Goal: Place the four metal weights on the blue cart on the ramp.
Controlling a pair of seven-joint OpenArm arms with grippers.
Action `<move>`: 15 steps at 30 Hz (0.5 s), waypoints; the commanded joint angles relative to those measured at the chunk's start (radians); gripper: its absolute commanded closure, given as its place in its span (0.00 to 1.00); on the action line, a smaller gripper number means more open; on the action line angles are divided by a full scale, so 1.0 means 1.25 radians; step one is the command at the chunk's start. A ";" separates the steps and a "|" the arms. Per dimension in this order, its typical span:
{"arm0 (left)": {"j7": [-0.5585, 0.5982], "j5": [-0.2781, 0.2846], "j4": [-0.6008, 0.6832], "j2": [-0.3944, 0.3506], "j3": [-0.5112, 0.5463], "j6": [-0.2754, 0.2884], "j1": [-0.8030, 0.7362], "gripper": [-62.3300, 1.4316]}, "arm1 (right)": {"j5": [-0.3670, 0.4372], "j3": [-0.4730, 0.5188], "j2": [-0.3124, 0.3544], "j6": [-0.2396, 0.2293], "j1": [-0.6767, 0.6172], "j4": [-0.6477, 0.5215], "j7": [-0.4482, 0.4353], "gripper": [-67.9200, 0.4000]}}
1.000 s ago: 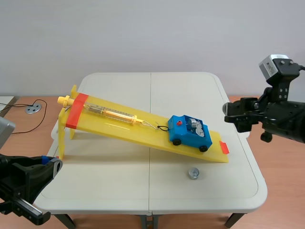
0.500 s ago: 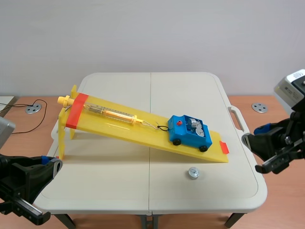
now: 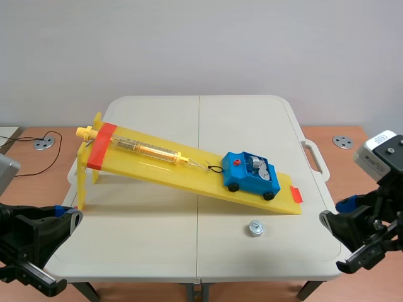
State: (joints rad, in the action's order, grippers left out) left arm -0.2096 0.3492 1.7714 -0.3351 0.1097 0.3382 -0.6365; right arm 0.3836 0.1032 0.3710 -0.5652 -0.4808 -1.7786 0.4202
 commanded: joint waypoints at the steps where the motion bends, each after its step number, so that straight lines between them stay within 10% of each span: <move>1: 0.089 0.062 0.044 0.002 0.001 0.020 0.007 0.93 | 0.018 -0.032 0.013 -0.021 0.074 -0.014 -0.126 0.67; 15: 0.089 0.062 0.044 0.002 0.001 0.020 0.007 0.93 | -0.103 -0.140 -0.082 0.033 0.212 0.156 -0.190 0.67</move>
State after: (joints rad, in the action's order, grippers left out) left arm -0.2096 0.3492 1.7714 -0.3351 0.1097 0.3382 -0.6365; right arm 0.2317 -0.0845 0.2546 -0.5545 -0.2890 -1.5307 0.3294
